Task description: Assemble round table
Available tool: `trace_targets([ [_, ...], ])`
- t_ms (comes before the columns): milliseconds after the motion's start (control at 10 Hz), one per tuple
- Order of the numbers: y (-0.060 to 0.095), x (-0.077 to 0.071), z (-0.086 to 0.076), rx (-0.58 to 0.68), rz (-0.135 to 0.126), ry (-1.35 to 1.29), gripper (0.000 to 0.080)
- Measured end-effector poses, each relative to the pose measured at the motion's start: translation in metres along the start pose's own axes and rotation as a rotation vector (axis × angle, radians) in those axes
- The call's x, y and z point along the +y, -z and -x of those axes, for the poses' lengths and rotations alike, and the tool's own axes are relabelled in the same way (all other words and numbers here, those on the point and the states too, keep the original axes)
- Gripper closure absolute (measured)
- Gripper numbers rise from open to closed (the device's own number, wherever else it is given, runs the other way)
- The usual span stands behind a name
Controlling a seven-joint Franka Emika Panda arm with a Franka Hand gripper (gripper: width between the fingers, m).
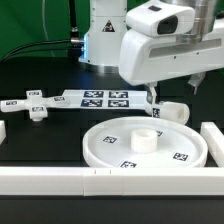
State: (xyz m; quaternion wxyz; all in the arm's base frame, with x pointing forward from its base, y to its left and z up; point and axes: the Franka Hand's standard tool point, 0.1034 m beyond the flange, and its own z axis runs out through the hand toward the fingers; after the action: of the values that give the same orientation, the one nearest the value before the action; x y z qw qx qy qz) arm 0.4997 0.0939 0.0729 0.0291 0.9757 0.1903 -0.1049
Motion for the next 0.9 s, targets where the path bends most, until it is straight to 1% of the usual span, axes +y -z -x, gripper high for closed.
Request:
trace_targets([
  [100, -0.005, -0.009, 0.005, -0.074, 0.001, -0.035, 0.0150],
  [200, -0.012, -0.007, 0.009, -0.187, -0.015, -0.042, 0.0150],
  [300, -0.013, -0.005, 0.007, -0.236, -0.018, -0.042, 0.0150],
  [400, -0.014, -0.007, 0.012, -0.323, -0.022, -0.037, 0.0150],
  [600, -0.020, -0.007, 0.016, -0.483, -0.034, -0.037, 0.0150],
  [700, -0.024, -0.007, 0.015, -0.543, -0.040, -0.037, 0.0150],
  [800, -0.026, -0.011, 0.015, -0.589, -0.039, -0.039, 0.0150],
  [900, -0.027, -0.017, 0.018, -0.678, -0.042, -0.030, 0.0150],
])
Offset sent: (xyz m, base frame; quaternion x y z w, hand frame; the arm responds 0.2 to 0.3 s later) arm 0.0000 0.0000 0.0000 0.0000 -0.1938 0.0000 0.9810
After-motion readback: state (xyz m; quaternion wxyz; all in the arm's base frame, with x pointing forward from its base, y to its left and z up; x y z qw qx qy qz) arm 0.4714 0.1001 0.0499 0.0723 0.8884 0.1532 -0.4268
